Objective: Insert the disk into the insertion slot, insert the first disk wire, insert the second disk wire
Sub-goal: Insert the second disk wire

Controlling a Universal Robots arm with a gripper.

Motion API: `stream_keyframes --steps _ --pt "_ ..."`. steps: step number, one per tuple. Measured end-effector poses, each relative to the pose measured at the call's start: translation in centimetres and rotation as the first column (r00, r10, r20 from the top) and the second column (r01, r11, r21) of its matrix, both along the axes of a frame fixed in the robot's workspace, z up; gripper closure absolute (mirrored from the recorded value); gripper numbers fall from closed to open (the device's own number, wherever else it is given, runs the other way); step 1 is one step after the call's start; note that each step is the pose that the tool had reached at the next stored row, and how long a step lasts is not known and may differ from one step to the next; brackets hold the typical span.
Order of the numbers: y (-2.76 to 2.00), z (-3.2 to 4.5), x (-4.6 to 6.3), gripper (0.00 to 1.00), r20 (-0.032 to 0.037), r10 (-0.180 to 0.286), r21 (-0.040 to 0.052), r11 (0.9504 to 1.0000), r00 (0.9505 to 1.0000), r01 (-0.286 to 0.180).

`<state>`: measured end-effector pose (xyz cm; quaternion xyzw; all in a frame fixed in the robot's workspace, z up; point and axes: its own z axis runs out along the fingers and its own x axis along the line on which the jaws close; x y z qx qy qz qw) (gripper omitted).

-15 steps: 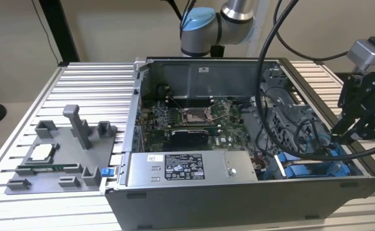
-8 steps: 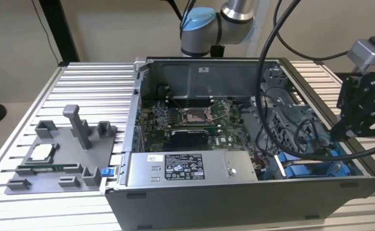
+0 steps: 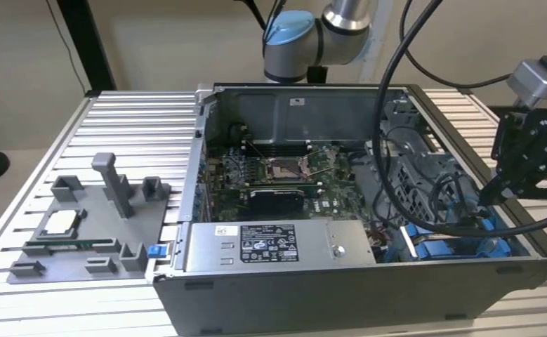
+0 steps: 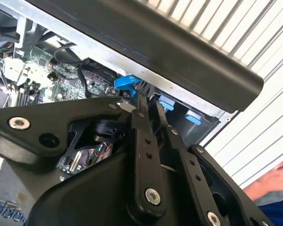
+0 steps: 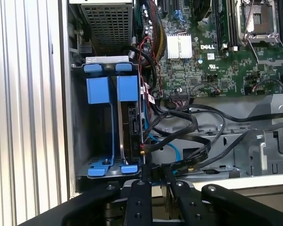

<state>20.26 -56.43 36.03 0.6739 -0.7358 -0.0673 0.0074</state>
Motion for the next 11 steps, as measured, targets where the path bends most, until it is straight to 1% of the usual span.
stream_keyframes --steps 6,11 --pt "-0.12 -0.03 0.0 1.0 -0.0001 0.0 0.0011 1.0 1.0 0.0" --pt "-0.19 0.15 -0.04 1.0 -0.0001 -0.001 0.0055 1.0 1.0 0.001"
